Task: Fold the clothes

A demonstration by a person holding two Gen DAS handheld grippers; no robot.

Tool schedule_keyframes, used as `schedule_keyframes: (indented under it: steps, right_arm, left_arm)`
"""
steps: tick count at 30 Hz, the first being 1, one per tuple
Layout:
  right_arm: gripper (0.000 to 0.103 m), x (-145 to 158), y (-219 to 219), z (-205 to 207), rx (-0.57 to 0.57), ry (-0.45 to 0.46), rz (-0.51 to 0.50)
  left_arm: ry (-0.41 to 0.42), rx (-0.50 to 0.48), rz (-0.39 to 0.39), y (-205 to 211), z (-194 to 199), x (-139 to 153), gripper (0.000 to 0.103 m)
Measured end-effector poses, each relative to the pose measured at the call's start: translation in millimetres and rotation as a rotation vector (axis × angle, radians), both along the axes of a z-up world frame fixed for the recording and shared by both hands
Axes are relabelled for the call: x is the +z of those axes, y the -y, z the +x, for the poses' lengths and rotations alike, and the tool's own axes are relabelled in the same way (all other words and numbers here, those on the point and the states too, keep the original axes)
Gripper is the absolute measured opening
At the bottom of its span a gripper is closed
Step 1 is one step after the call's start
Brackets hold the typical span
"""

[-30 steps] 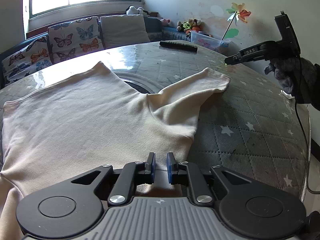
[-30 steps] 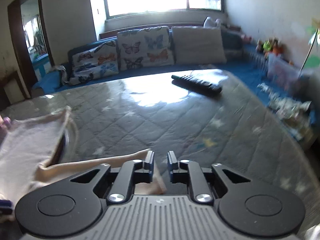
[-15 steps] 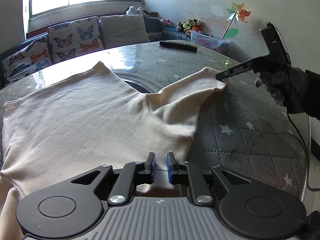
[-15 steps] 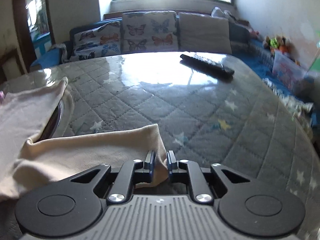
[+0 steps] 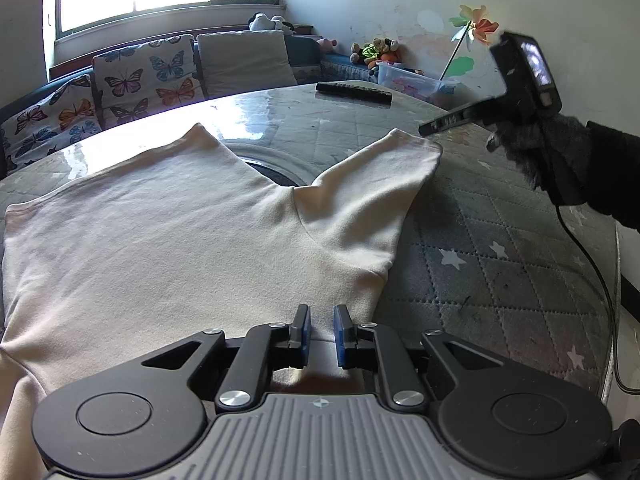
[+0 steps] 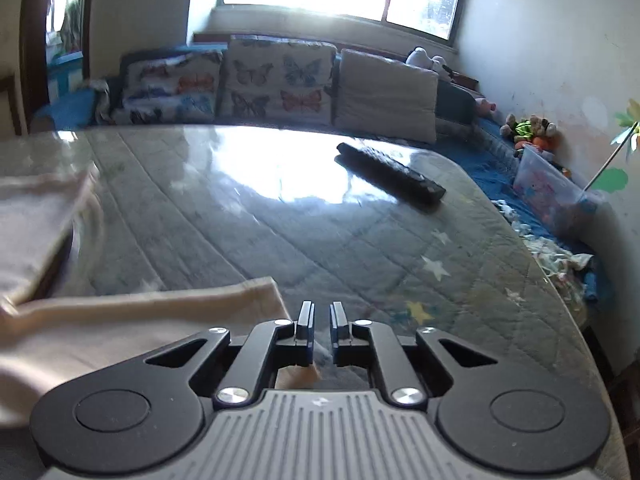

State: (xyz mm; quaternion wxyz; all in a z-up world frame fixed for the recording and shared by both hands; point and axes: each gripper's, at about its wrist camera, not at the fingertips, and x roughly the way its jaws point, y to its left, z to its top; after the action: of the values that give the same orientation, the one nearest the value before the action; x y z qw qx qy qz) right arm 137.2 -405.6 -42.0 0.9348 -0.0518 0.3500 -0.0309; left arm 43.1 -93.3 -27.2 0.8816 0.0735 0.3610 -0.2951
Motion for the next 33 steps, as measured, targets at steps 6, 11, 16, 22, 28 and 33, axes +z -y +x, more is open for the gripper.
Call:
schedule_keyframes:
  steps: [6, 11, 16, 22, 28, 33]
  right_arm:
    - [0.029, 3, -29, 6, 0.132, -0.027, 0.071]
    - [0.032, -14, -41, 25, 0.132, -0.07, 0.084]
    - [0.042, -19, -39, 44, 0.113, -0.046, 0.087]
    - [0.043, -13, -41, 38, 0.114, -0.033, 0.065]
    - [0.048, -1, -64, 8, 0.211, -0.033, 0.058]
    - [0.051, 4, -96, -17, 0.321, -0.057, 0.065]
  left_arm:
    - [0.0, 0.001, 0.0, 0, 0, 0, 0.014]
    - [0.0, -0.004, -0.004, 0, 1, -1, 0.014]
    - [0.001, -0.008, -0.011, -1, 1, -2, 0.014]
    - [0.002, -0.003, -0.02, -3, -1, -1, 0.015]
    - [0.009, 0.015, -0.04, -7, -5, 5, 0.031]
    - [0.042, 0.059, -0.058, -24, -17, 18, 0.035]
